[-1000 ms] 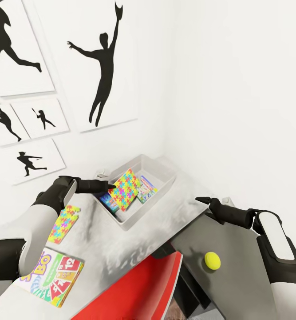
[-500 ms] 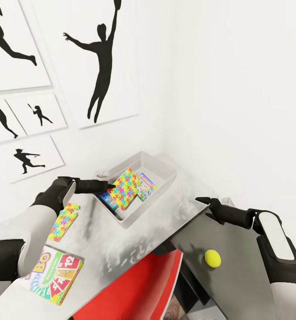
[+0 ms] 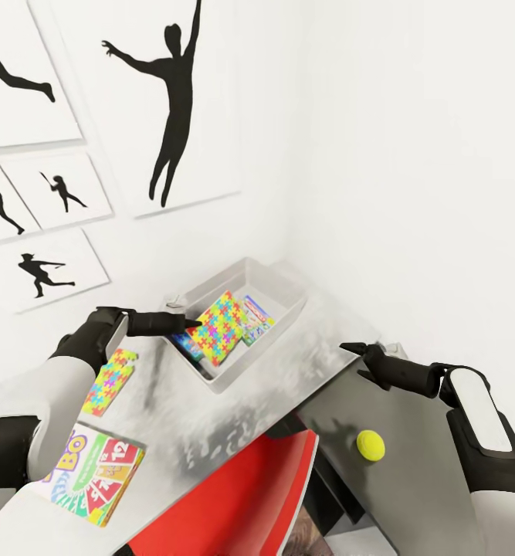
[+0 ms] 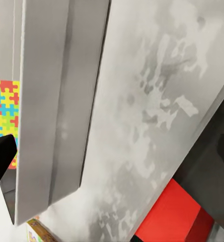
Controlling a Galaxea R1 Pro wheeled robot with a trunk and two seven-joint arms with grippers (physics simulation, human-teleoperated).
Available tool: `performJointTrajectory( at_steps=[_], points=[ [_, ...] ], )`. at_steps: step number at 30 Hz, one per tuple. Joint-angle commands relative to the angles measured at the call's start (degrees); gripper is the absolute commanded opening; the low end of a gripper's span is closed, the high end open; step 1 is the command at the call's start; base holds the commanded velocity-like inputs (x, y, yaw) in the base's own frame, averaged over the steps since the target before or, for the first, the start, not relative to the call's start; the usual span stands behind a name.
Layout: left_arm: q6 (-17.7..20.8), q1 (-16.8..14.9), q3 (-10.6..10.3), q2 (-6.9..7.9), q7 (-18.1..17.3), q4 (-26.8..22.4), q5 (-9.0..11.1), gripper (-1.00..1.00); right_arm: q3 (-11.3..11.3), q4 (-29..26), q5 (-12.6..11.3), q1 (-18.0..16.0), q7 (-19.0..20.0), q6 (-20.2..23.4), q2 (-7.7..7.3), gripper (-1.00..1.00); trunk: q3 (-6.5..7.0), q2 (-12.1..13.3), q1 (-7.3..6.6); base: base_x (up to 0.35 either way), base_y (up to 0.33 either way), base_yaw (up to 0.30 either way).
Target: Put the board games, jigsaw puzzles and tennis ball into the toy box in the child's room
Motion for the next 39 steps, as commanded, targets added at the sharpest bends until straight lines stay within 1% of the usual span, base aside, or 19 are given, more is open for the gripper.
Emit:
performJointTrajectory(
  at_steps=[1, 6, 9, 18, 22, 25, 31, 39],
  points=[
    [0.27, -0.06, 0.18, 0.10, -1.03, -0.04, -0.15, -1.00, -0.04, -0.04, -0.61, -0.05, -0.60, 0.17, 0.00, 1.00, -0.18, -0.09, 0.02, 0.000, 0.000, 0.000],
    [0.25, -0.08, 0.51, 0.22, -2.07, -0.08, -0.12, -1.00, -0.04, -0.04, -0.67, -0.03, -0.60, 0.17, 0.00, 1.00, -0.65, -0.09, 0.02, 0.000, 0.000, 0.000],
    [0.25, -0.07, 0.50, 0.52, -2.07, -0.12, -0.12, -1.00, -0.04, -0.04, -0.70, -0.04, -0.60, 0.17, 0.00, 1.00, -0.93, -0.09, 0.02, 0.000, 0.000, 0.000],
    [0.24, -0.09, 0.46, 0.72, -2.15, -0.13, -0.10, -1.00, -0.04, -0.04, -0.70, 0.00, -0.60, 0.17, 0.00, 1.00, -1.78, -0.09, 0.02, 0.000, 0.000, 0.000],
    [0.24, -0.09, 0.49, 1.48, -2.34, -0.12, 0.35, -1.00, -0.02, -0.04, -0.64, 0.01, -0.60, 0.17, 0.00, 1.00, -2.15, -0.09, 0.02, 0.000, 0.000, 0.000],
    [0.24, -0.09, 0.49, 1.72, -3.59, -0.11, 0.30, -1.00, 0.03, -0.04, -0.62, 0.02, -0.60, 0.17, 0.00, 1.00, -2.43, -0.09, 0.02, 0.000, 0.000, 0.000],
    [-0.33, -0.09, 0.24, 1.74, -4.01, -0.11, 0.24, -1.00, 0.05, -0.04, -0.69, 0.03, -0.60, 0.17, 0.00, 1.00, -2.95, -0.09, 0.02, 0.000, 0.000, 0.000],
    [-0.51, -0.09, -0.07, 1.69, -4.06, -0.09, 0.25, -1.00, 0.04, -0.04, -0.70, 0.04, -0.60, 0.14, 0.00, 1.00, -3.03, -0.09, 0.02, 0.000, 0.000, 0.000]
  ],
)
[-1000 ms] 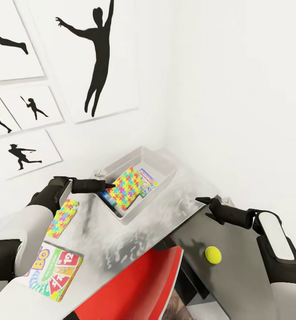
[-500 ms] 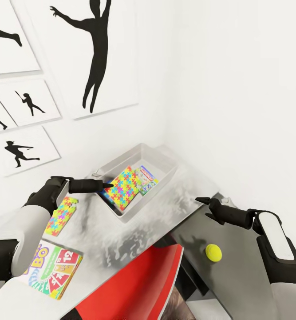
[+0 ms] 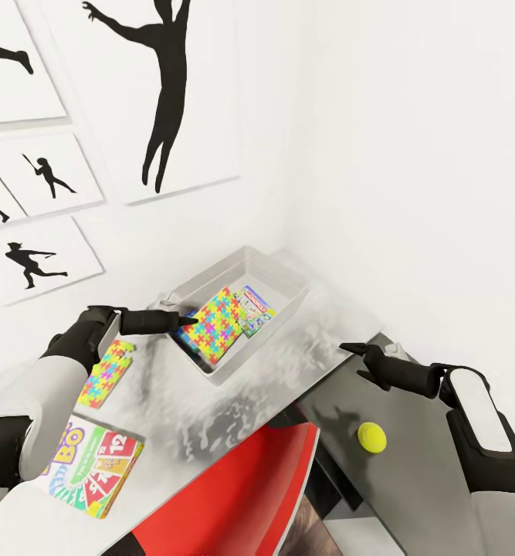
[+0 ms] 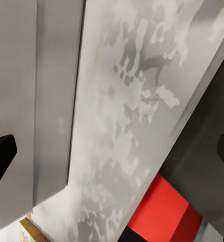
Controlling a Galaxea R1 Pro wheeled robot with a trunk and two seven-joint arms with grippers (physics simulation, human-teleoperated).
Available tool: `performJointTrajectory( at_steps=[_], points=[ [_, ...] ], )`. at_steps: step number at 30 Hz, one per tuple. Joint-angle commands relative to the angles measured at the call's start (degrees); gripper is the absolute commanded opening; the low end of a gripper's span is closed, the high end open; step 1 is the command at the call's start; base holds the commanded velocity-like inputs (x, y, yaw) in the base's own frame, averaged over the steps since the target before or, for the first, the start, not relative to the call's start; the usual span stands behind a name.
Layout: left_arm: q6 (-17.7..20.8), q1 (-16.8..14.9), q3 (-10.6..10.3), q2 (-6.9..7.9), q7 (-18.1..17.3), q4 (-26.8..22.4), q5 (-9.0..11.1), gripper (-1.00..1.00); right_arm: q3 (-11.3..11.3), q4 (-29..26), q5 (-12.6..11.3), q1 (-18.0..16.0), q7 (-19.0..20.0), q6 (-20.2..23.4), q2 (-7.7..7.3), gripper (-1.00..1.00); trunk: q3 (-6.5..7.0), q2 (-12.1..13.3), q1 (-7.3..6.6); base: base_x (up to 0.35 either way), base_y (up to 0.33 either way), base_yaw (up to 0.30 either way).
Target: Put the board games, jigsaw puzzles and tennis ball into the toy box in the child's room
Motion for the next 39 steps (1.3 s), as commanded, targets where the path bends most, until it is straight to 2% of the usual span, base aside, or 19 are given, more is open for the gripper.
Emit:
performJointTrajectory(
  at_steps=[1, 2, 3, 24, 27, 39],
  points=[
    [0.33, 0.02, -0.23, -0.02, -0.19, 0.34, -0.47, -1.00, -0.06, -0.04, -0.58, -0.04, -0.60, 0.20, 0.00, 1.00, -0.09, -0.05, 0.04, 0.000, 0.000, 0.000],
    [0.32, 0.02, -0.26, -0.04, -0.19, 0.36, -0.51, -1.00, -0.09, -0.04, -0.58, -0.04, -0.60, 0.20, 0.00, 1.00, -0.09, -0.05, 0.04, 0.000, 0.000, 0.000],
    [0.31, 0.02, -0.28, -0.05, -0.19, 0.35, -0.53, 1.00, -0.11, -0.04, -0.58, -0.04, -0.60, 0.20, 0.00, 1.00, -0.09, -0.05, 0.04, 0.000, 0.000, 0.000],
    [0.05, 0.02, 0.18, 0.06, 0.09, -0.94, -0.86, 1.00, -0.04, -0.03, -0.47, 0.13, -0.60, 0.14, 0.17, 1.00, -0.09, -0.05, 0.04, 0.000, 0.000, 0.000],
    [0.04, 0.02, -0.02, 0.00, 0.50, -2.35, -0.90, 1.00, -0.04, 0.03, -0.42, 0.13, -0.60, 0.14, 0.17, 1.00, -0.09, -0.05, 0.04, 0.000, 0.000, 0.000],
    [0.04, 0.02, 0.61, 0.23, 3.42, -2.82, -0.99, 1.00, -0.04, 0.04, -0.42, 0.13, -0.60, 0.14, 0.17, 1.00, -0.09, -0.05, 0.04, 0.000, 0.000, 0.000]
  ],
)
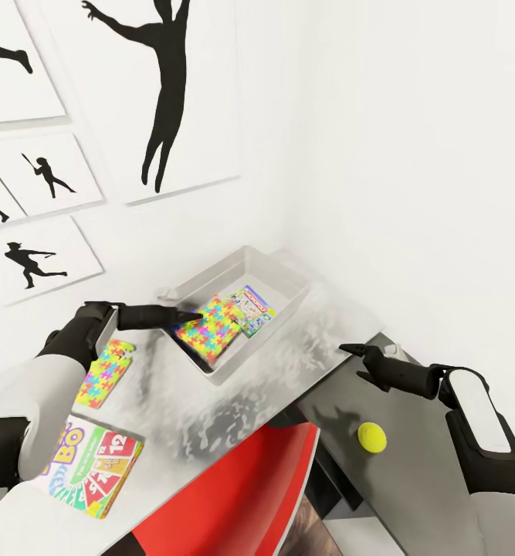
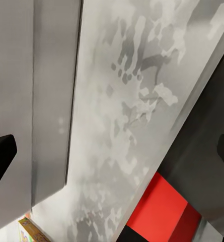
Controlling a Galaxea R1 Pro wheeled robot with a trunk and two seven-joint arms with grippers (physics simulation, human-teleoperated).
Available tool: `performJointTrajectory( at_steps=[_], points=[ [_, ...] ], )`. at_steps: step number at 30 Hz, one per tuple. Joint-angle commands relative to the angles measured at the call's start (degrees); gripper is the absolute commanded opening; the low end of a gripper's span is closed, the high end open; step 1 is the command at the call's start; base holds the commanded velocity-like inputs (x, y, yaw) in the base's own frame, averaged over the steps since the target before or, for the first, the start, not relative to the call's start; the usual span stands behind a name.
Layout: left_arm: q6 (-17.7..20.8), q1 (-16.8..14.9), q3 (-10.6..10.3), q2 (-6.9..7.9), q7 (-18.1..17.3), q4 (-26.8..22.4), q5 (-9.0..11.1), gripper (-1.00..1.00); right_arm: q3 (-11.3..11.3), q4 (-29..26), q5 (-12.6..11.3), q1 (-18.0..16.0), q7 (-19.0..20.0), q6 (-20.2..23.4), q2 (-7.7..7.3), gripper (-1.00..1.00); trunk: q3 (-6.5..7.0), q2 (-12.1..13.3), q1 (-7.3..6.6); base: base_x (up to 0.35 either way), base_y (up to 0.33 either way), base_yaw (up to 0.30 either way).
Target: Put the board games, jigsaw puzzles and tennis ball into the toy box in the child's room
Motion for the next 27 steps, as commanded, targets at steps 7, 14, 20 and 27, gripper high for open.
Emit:
performJointTrajectory(
  at_steps=[7, 14, 20, 27],
  points=[
    [0.50, -0.10, 0.25, 1.87, 3.21, -2.90, -0.02, 1.00, -0.04, -0.04, -0.58, 0.15, -0.60, 0.17, 0.00, 1.00, -0.08, -0.08, 0.02, 0.000, 0.000, 0.000],
    [1.08, -0.08, 0.32, 4.38, 2.73, -4.11, 0.37, 1.00, -0.06, -0.04, -0.50, 0.30, -0.60, 0.17, 0.00, 1.00, -0.08, -0.08, 0.02, 0.000, 0.000, 0.000],
    [3.14, -0.06, 0.07, 6.36, 2.32, -4.19, 0.48, 1.00, -0.05, -0.04, -0.51, 0.31, -0.60, 0.17, 0.00, 1.00, 0.07, -0.08, 0.02, 0.000, 0.000, 0.000],
    [3.95, -0.04, 0.11, 7.03, 2.25, -4.11, 0.57, 1.00, -0.04, -0.04, -0.56, 0.31, -0.60, 0.17, 0.00, 1.00, 0.66, -0.08, 0.02, -0.116, 0.017, 0.000]
  ],
)
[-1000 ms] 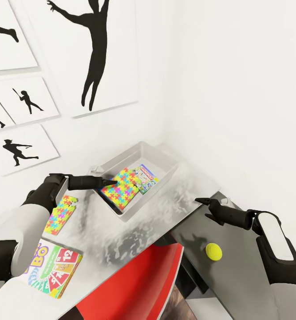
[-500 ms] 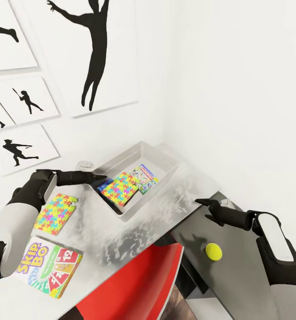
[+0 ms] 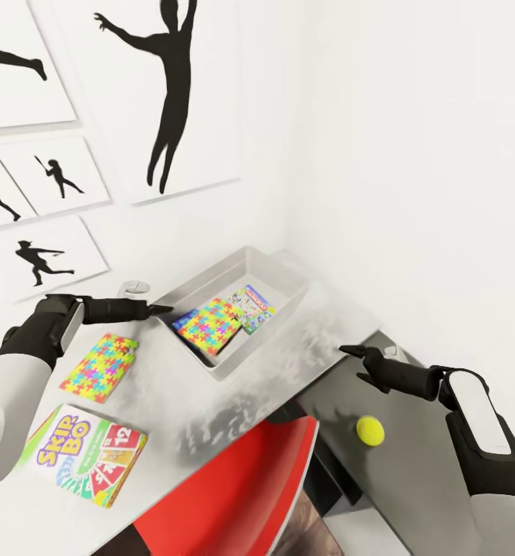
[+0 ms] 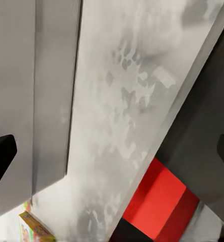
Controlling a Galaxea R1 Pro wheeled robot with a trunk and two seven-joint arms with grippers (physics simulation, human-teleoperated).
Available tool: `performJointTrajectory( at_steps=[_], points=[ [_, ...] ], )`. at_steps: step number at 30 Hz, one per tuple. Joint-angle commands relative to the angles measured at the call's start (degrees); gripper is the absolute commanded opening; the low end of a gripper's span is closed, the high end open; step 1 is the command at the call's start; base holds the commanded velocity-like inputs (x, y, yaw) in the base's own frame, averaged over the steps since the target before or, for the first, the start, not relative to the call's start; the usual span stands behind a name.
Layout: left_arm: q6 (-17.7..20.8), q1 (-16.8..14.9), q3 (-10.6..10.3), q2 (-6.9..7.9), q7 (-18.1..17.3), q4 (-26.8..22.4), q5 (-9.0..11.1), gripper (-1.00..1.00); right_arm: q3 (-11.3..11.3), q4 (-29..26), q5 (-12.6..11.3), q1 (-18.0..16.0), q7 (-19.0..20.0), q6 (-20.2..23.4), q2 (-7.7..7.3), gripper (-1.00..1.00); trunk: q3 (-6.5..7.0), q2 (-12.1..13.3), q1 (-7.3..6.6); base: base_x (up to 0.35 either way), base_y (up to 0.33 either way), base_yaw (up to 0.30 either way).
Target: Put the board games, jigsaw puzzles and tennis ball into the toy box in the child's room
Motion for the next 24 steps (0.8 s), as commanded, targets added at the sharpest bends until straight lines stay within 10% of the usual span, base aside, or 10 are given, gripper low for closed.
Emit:
performJointTrajectory(
  at_steps=[1, 24],
  points=[
    [0.61, -0.04, 0.05, 0.01, -0.21, -0.02, -0.04, 1.00, -0.05, -0.06, -0.54, -0.05, -0.60, 0.19, 0.00, 1.00, 0.01, -0.08, 0.00, -0.257, 0.064, 0.000],
    [1.11, -0.04, 0.05, -0.07, -0.21, -0.01, 0.07, 1.00, -0.02, 0.02, -0.41, -0.05, -0.60, 0.08, 0.00, 1.00, 2.14, -0.08, 0.00, -0.045, 0.055, 0.015]
  ],
)
